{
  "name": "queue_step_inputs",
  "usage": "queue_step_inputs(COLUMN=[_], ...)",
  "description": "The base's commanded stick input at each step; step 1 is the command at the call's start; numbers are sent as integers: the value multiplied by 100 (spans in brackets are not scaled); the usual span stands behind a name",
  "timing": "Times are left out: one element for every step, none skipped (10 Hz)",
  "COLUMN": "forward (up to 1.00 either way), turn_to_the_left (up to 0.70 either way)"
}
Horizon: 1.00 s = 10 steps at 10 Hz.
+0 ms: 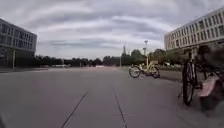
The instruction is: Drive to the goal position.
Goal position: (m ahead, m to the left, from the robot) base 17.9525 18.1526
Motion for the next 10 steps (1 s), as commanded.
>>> queue_step_inputs(forward=[85, 85, 85, 85, 85, 85, 85, 85, 85, 85], turn_to_the_left=[1, 0, 0, 0, 0, 0, 0, 0, 0, 0])
